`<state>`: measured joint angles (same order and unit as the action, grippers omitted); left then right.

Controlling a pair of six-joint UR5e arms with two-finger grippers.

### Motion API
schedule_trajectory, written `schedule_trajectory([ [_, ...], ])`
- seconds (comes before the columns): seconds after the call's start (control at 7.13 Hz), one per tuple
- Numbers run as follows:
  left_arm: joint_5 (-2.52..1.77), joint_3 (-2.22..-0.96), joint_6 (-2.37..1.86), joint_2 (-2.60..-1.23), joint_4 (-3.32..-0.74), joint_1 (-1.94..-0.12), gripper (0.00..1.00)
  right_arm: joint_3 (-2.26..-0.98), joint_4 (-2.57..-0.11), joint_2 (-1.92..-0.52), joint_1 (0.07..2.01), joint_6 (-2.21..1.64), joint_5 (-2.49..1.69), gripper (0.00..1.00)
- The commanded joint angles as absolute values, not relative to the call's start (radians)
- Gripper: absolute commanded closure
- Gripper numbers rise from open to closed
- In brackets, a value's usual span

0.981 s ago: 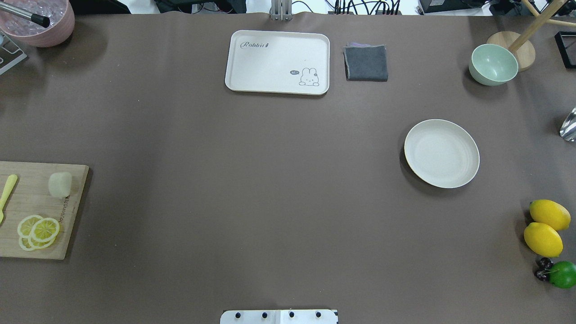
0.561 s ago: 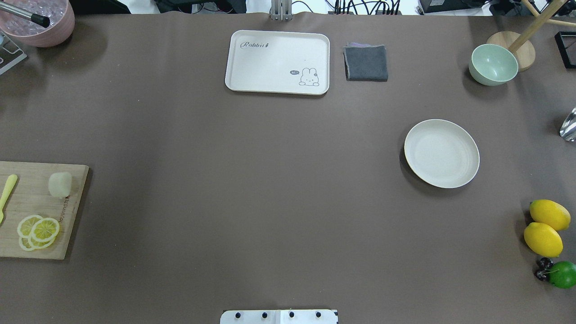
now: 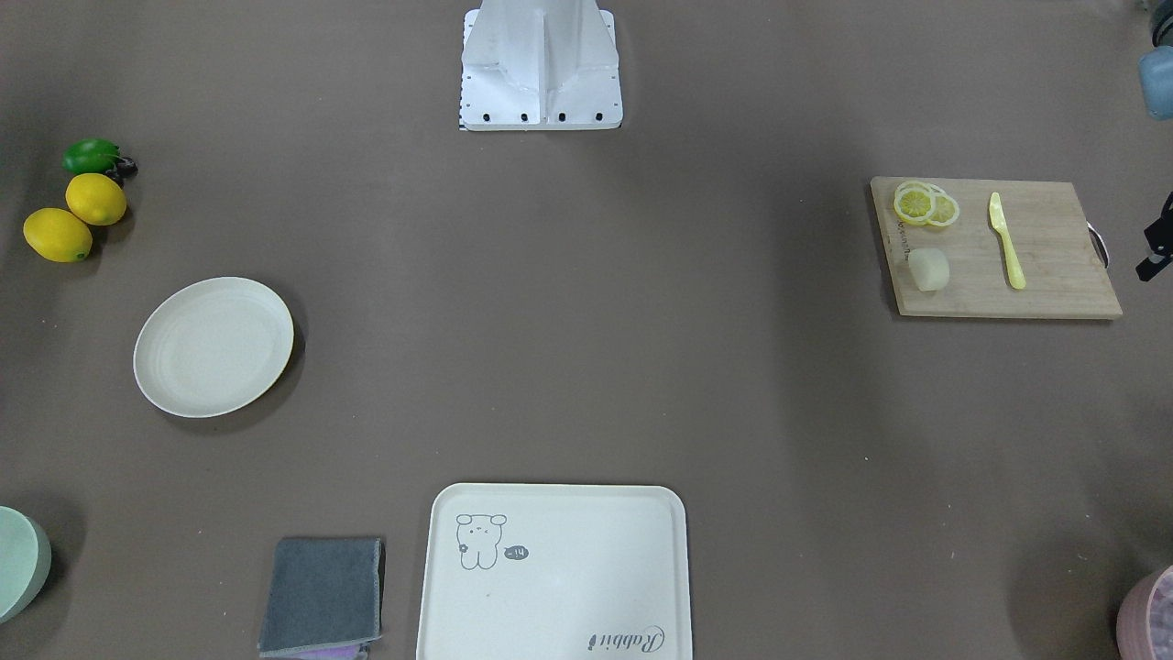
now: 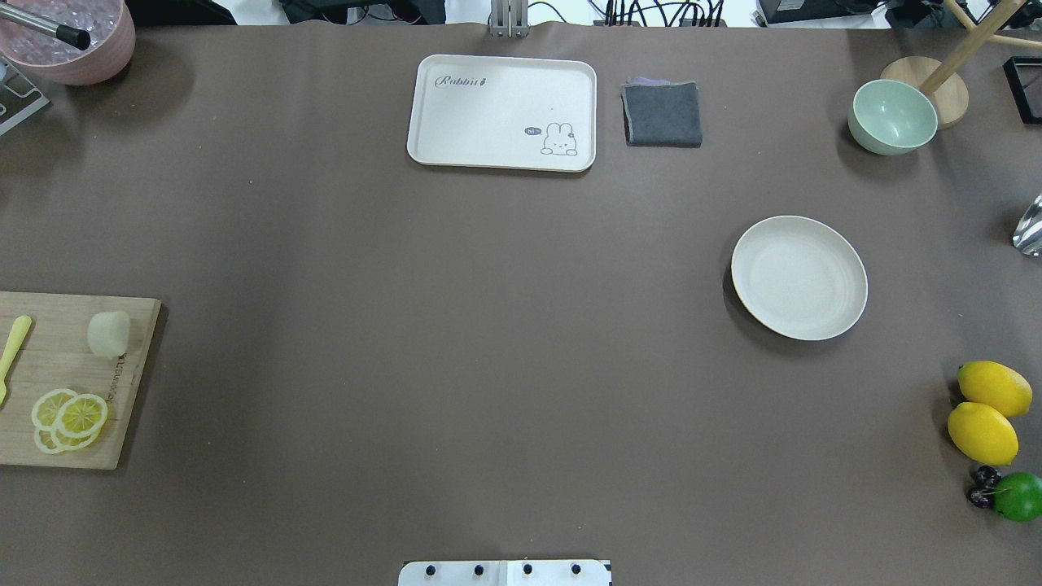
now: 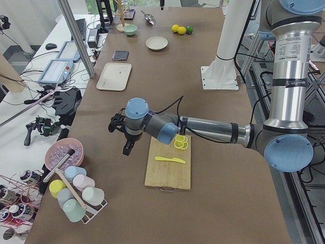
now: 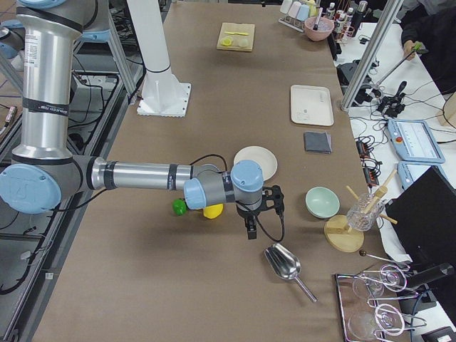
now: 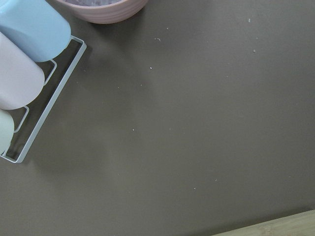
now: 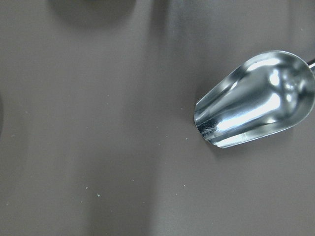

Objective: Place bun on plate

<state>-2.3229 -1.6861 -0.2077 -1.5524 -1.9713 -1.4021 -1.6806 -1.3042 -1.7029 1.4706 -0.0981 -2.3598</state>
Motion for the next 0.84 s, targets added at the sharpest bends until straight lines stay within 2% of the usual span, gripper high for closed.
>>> schedule_trajectory([
  [0.0, -2.324, -1.695, -0.253, -1.545, -1.982, -1.388, 0.03, -1.681, -1.304, -1.704, 1.466, -0.103, -2.367, 0.00],
  [0.7, -2.327, -1.713, -0.253, -1.545, -1.971, -1.388, 0.03, -1.671, -1.305, -1.697, 1.419, -0.129, -2.375, 0.00],
])
